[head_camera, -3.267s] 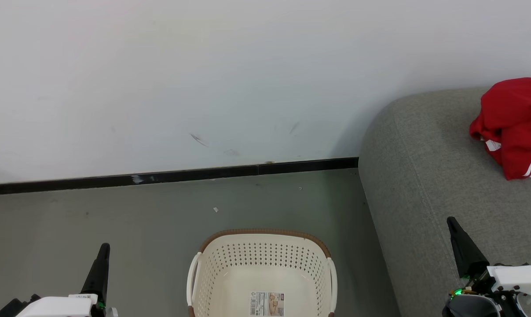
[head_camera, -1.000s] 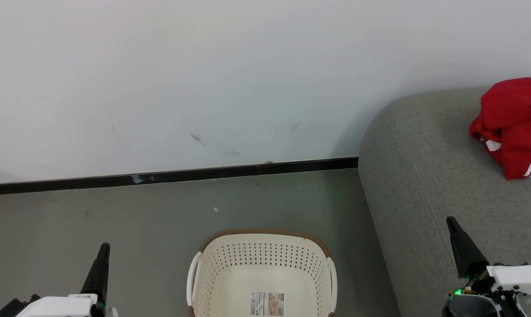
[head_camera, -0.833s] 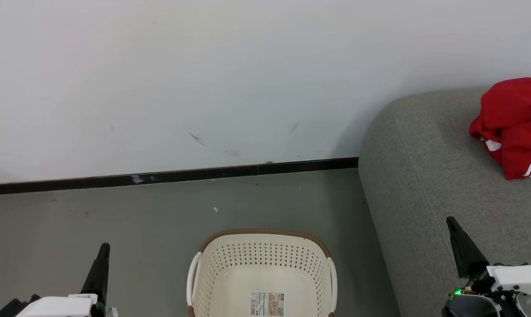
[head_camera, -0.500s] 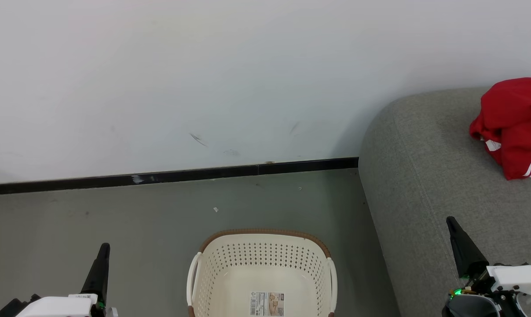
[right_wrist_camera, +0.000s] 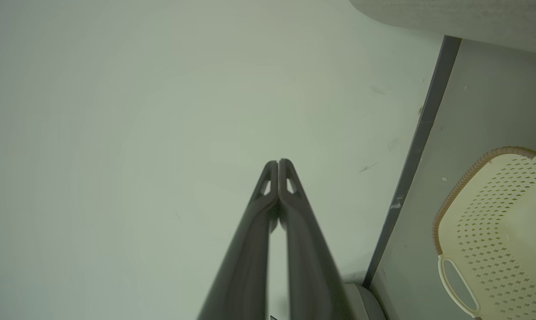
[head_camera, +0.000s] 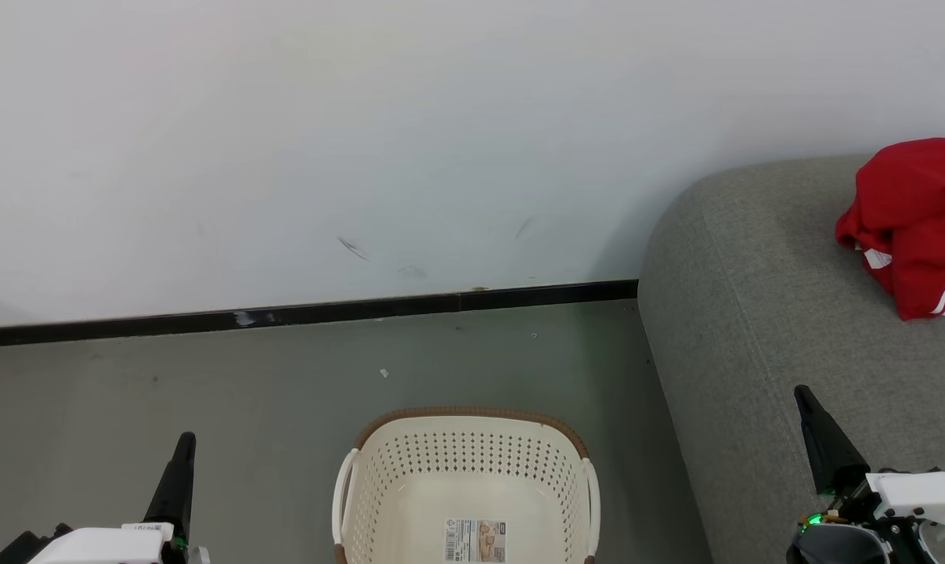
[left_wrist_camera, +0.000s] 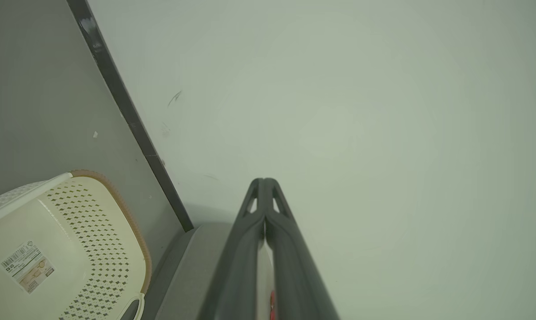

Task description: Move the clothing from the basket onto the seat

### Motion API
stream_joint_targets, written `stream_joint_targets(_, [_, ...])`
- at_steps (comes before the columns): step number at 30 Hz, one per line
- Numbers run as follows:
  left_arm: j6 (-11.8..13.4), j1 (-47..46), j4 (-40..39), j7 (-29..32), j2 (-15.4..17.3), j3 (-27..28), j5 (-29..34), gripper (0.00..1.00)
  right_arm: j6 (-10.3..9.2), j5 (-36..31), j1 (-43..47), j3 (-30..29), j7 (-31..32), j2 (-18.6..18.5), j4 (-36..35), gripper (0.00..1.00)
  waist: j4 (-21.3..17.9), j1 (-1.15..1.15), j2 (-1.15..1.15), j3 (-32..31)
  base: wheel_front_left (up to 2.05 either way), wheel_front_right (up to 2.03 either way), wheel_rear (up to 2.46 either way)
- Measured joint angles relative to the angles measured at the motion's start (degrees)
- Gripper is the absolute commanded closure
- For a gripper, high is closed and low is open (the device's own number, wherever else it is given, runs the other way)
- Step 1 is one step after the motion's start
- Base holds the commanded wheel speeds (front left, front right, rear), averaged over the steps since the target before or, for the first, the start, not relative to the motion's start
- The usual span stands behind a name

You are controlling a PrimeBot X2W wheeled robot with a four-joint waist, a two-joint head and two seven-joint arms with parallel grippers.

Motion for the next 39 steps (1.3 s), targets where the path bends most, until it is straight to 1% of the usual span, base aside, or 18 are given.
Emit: stream_joint_targets(39, [0.01, 0.0, -0.01, 0.0, 0.0, 0.0, 0.0, 1.0, -0.01, 0.0, 0.01, 0.01, 0.0, 0.0, 0.0, 1.0, 0.0, 0.0, 0.0, 0.0, 0.0, 0.0, 0.0])
